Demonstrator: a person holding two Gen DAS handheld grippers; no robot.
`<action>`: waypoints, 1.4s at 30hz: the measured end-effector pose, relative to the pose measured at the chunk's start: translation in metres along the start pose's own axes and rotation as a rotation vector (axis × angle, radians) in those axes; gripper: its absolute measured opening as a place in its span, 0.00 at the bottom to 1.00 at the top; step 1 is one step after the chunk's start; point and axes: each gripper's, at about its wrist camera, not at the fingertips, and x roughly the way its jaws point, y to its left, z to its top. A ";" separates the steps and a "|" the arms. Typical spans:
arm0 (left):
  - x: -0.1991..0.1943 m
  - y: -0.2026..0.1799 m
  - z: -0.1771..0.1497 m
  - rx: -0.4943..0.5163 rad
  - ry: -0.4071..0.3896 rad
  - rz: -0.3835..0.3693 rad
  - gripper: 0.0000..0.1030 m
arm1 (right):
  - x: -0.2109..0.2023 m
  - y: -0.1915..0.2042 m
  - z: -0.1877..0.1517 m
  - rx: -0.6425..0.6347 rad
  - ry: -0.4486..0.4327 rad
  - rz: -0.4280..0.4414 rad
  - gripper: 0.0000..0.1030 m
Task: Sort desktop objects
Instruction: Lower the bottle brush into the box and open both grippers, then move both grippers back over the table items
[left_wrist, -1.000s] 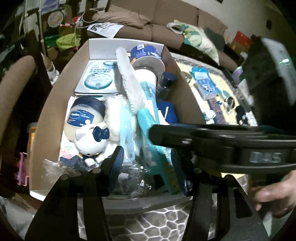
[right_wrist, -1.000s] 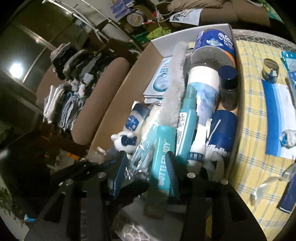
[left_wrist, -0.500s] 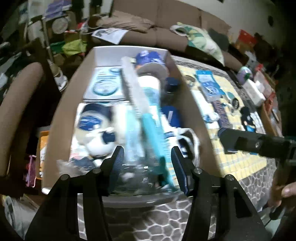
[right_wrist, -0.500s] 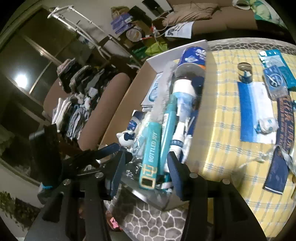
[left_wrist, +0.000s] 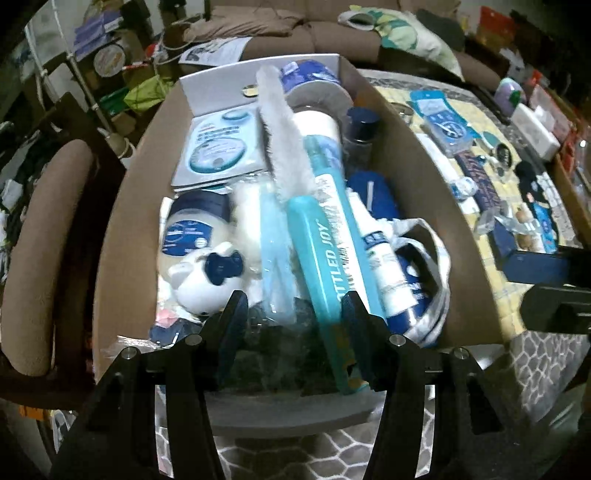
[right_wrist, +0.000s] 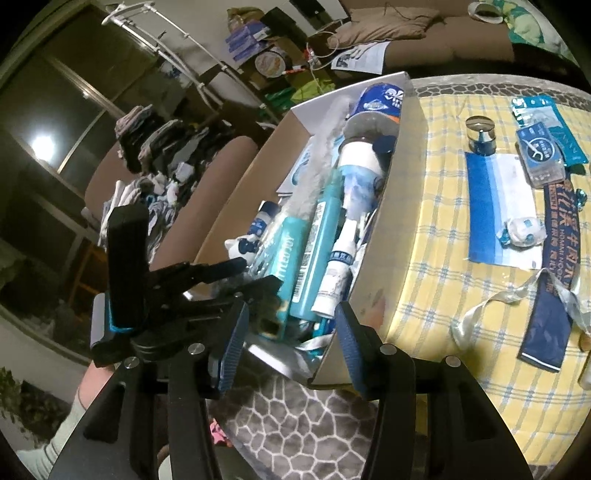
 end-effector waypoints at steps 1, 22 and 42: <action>-0.001 -0.002 -0.001 0.004 0.000 -0.001 0.50 | 0.001 0.000 0.000 0.001 0.001 0.002 0.51; -0.012 0.001 0.001 -0.075 -0.027 -0.058 0.59 | -0.016 -0.009 0.000 0.050 -0.044 -0.010 0.60; -0.034 0.007 -0.004 -0.154 -0.107 -0.071 0.75 | -0.025 -0.015 0.004 0.047 -0.063 -0.052 0.77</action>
